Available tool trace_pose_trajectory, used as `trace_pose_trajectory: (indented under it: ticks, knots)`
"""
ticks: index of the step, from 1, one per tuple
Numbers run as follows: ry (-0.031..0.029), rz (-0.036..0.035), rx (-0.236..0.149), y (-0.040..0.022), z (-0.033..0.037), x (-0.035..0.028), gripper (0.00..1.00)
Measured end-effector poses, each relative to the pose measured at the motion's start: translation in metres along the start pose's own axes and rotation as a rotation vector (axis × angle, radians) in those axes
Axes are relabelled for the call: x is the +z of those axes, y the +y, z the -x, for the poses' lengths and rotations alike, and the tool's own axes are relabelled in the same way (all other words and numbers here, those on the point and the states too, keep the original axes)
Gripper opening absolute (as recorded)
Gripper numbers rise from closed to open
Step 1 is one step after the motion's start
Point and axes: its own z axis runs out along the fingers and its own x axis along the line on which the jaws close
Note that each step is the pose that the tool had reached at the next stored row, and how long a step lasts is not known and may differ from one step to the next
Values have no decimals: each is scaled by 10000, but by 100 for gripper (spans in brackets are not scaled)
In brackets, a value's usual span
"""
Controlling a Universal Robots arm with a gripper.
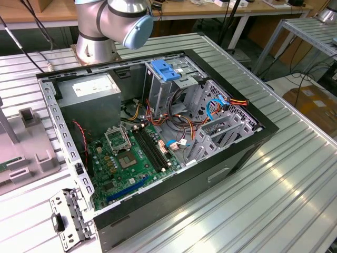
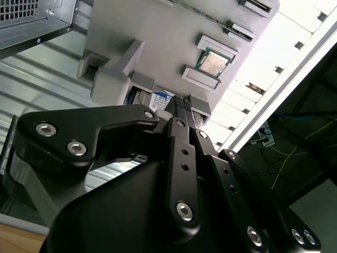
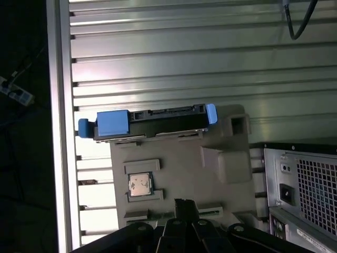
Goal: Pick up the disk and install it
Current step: 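Reach for the disk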
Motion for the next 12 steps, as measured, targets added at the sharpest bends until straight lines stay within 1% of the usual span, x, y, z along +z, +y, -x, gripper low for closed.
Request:
trace_pose_trajectory:
  ticks: [5, 8, 12]
  knots:
    - [0, 0, 0, 42, -27, 27, 11]
    - [2, -1, -6, 50, -45, 35, 11]
    - [1, 0, -12, 53, -50, 39, 11]
